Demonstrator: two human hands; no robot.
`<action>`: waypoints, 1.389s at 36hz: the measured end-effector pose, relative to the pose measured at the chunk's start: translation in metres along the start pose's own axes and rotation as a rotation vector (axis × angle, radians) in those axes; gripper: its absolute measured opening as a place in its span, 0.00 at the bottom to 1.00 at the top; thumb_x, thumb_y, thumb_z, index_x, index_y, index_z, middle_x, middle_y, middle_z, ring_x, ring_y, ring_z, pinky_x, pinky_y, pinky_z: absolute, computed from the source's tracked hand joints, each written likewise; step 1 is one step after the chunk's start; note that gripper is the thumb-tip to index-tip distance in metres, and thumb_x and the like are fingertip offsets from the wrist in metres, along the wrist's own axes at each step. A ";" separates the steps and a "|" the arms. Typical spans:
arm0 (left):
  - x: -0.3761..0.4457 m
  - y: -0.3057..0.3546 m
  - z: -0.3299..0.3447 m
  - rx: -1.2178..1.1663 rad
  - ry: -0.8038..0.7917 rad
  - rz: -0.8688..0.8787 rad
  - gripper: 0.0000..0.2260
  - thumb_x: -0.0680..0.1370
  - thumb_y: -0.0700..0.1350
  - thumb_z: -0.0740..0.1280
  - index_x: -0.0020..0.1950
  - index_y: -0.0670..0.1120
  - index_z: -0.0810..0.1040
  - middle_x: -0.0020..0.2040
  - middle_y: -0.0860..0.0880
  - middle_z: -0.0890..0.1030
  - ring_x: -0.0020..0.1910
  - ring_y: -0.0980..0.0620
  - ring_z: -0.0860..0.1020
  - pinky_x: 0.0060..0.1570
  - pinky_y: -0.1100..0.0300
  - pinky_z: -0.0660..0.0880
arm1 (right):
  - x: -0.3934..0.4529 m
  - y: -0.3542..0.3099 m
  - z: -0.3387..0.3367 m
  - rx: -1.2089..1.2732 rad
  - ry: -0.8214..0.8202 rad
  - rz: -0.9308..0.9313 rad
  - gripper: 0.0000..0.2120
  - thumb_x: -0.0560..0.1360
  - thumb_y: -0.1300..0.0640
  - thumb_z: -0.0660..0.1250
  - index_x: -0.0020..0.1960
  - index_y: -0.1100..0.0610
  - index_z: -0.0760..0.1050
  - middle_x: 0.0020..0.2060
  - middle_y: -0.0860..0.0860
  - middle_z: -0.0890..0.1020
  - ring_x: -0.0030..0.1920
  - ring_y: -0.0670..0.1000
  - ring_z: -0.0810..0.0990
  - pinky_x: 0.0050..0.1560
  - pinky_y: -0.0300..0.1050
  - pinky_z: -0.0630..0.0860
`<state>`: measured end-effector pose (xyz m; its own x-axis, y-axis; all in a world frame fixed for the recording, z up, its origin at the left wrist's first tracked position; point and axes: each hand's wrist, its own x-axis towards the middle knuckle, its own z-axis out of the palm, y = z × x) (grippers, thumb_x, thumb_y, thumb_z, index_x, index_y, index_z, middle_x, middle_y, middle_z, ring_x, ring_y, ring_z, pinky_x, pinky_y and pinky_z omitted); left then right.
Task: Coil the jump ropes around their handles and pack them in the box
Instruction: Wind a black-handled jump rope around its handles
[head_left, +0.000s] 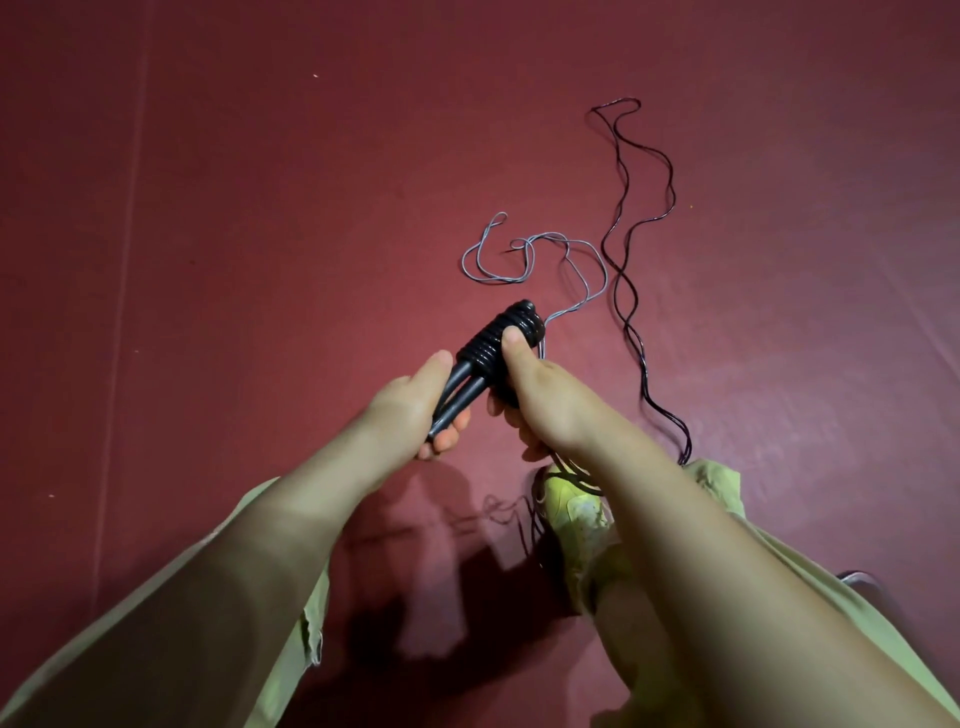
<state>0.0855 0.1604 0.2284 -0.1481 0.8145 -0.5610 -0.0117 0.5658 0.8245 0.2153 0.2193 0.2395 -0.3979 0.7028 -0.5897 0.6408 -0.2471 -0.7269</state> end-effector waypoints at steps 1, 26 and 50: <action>0.001 -0.001 -0.001 0.056 0.007 -0.004 0.24 0.83 0.53 0.50 0.34 0.41 0.72 0.24 0.47 0.71 0.18 0.55 0.66 0.25 0.60 0.63 | 0.001 0.000 0.001 0.001 0.003 0.010 0.34 0.80 0.36 0.39 0.39 0.58 0.73 0.30 0.49 0.70 0.30 0.52 0.69 0.31 0.43 0.70; -0.007 0.004 -0.010 0.343 -0.159 0.137 0.19 0.68 0.63 0.66 0.37 0.47 0.71 0.33 0.52 0.76 0.36 0.51 0.73 0.43 0.56 0.66 | 0.004 0.001 -0.002 0.235 0.131 -0.210 0.20 0.70 0.36 0.53 0.31 0.51 0.65 0.22 0.42 0.67 0.27 0.46 0.62 0.33 0.44 0.57; -0.013 0.013 -0.020 -0.277 -0.380 -0.231 0.21 0.69 0.63 0.59 0.42 0.45 0.71 0.26 0.51 0.70 0.20 0.59 0.59 0.22 0.69 0.50 | -0.007 -0.004 -0.022 0.060 -0.124 -0.153 0.29 0.80 0.36 0.47 0.41 0.56 0.75 0.27 0.47 0.73 0.23 0.46 0.67 0.23 0.35 0.62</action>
<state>0.0675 0.1547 0.2473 0.2582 0.6910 -0.6751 -0.2703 0.7226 0.6362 0.2298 0.2299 0.2541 -0.5678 0.6490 -0.5064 0.5276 -0.1854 -0.8290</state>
